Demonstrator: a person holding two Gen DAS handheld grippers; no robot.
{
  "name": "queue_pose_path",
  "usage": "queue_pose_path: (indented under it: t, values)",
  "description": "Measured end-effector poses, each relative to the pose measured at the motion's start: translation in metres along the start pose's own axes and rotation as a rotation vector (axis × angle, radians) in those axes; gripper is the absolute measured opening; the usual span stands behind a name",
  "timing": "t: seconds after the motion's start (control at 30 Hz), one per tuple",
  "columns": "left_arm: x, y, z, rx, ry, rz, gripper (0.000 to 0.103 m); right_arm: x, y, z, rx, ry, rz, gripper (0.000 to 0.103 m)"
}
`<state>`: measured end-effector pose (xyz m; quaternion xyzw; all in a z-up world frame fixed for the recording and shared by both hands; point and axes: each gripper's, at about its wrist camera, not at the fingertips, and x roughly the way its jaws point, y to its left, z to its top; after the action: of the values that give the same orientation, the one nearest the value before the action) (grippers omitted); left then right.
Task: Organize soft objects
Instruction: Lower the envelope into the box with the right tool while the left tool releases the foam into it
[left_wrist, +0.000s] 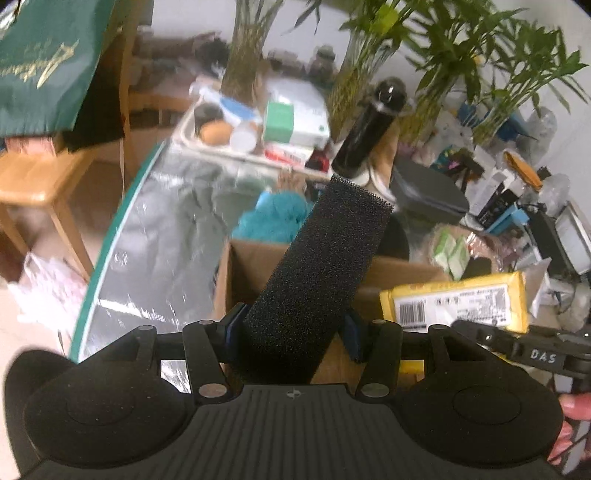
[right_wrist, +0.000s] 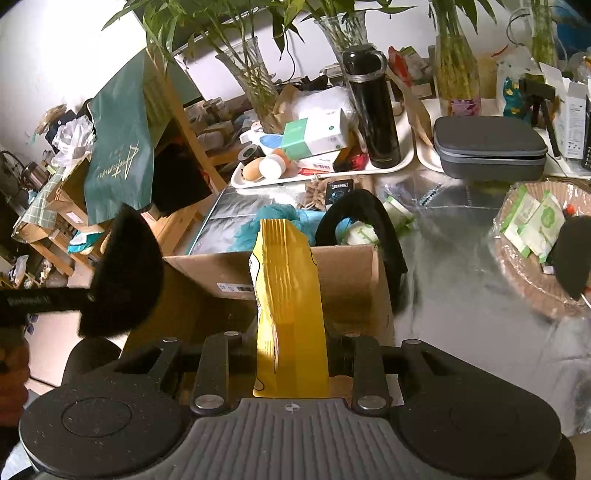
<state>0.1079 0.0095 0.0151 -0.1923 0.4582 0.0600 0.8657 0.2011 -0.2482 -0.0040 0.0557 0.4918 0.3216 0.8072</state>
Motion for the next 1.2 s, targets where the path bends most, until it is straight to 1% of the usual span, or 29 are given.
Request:
queue_pose_path:
  t: [0.17,0.27,0.3,0.33,0.4,0.5,0.57,0.63,0.77,0.83,0.93,0.97,1.0,1.07,1.1,1.13,1.2]
  values:
    - [0.022,0.001,-0.011,-0.041,0.054,0.006,0.054,0.004,0.002,-0.004,0.005,0.011,-0.012,0.033]
    - [0.033,0.005,-0.013,-0.068,0.079,-0.049,0.06,0.006,0.002,-0.006,0.01,0.019,-0.006,0.033]
    - [0.035,0.007,-0.014,-0.069,0.078,-0.065,0.064,0.007,0.002,-0.008,0.01,0.022,-0.006,0.033]
    - [0.035,0.008,-0.015,-0.068,0.074,-0.075,0.072,0.008,0.001,-0.008,0.012,0.025,-0.006,0.033]
    - [0.032,0.008,-0.016,-0.064,0.058,-0.093,0.082,0.009,0.0,-0.009,0.017,0.03,-0.012,0.033]
    - [0.025,0.007,-0.018,-0.029,0.024,-0.115,0.083,0.01,-0.002,-0.01,0.023,0.033,-0.018,0.033]
    - [0.021,0.005,-0.018,0.007,0.004,-0.109,0.083,0.011,-0.002,-0.011,0.023,0.033,-0.02,0.033]
    - [0.015,0.004,-0.02,0.053,-0.029,-0.09,0.083,0.011,-0.002,-0.011,0.025,0.035,-0.022,0.033]
    - [0.007,0.002,-0.023,0.147,-0.092,-0.02,0.083,0.014,0.001,-0.011,0.023,0.042,-0.029,0.033]
    - [0.004,0.004,-0.023,0.163,-0.11,-0.002,0.083,0.017,0.003,-0.01,0.022,0.046,-0.031,0.033]
    - [0.001,0.012,-0.021,0.147,-0.111,-0.01,0.083,0.024,0.006,-0.007,0.022,0.056,-0.023,0.033]
    - [0.0,0.015,-0.021,0.144,-0.113,-0.013,0.083,0.026,0.007,-0.005,0.03,0.061,-0.006,0.033]
    - [0.0,0.016,-0.02,0.144,-0.118,-0.012,0.083,0.029,0.006,-0.003,0.045,0.067,0.031,0.033]
    - [-0.002,0.02,-0.02,0.154,-0.131,-0.004,0.083,0.035,0.002,0.001,0.089,0.074,0.13,0.034]
    - [-0.002,0.02,-0.02,0.16,-0.137,-0.001,0.083,0.039,-0.002,0.003,0.116,0.084,0.163,0.036]
    - [-0.003,0.022,-0.02,0.164,-0.142,-0.001,0.083,0.041,-0.004,0.006,0.129,0.084,0.169,0.039]
    - [-0.003,0.026,-0.019,0.165,-0.147,0.007,0.083,0.038,-0.004,0.011,0.107,0.048,0.137,0.083]
